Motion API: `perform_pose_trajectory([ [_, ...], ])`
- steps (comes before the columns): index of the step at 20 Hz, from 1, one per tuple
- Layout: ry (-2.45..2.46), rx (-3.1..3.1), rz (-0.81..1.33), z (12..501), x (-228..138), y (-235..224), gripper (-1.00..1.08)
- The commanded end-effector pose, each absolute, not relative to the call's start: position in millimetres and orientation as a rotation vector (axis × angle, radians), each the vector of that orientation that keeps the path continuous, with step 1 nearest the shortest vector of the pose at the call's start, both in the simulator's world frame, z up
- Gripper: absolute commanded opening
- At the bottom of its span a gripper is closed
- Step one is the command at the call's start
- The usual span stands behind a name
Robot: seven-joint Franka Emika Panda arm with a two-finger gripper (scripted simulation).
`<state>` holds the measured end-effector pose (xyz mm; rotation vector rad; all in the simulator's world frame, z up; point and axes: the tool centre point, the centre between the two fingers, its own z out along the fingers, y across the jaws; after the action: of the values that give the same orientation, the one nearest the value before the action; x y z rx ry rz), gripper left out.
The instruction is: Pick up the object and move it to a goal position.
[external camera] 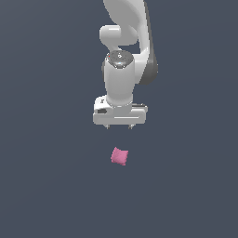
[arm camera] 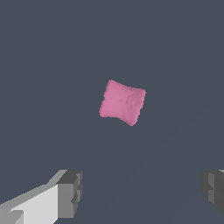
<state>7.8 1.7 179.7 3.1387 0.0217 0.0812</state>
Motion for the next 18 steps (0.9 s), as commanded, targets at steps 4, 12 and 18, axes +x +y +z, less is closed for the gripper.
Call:
perform_pose_trajectory([
  [4, 0.035, 3.141, 0.075, 179.6, 7.6, 5.0, 1.0],
  [12, 0.099, 3.147, 0.055, 181.3, 4.7, 17.7, 1.0],
  [18, 0.058, 3.149, 0.053, 176.1, 10.6, 16.1, 1.0],
])
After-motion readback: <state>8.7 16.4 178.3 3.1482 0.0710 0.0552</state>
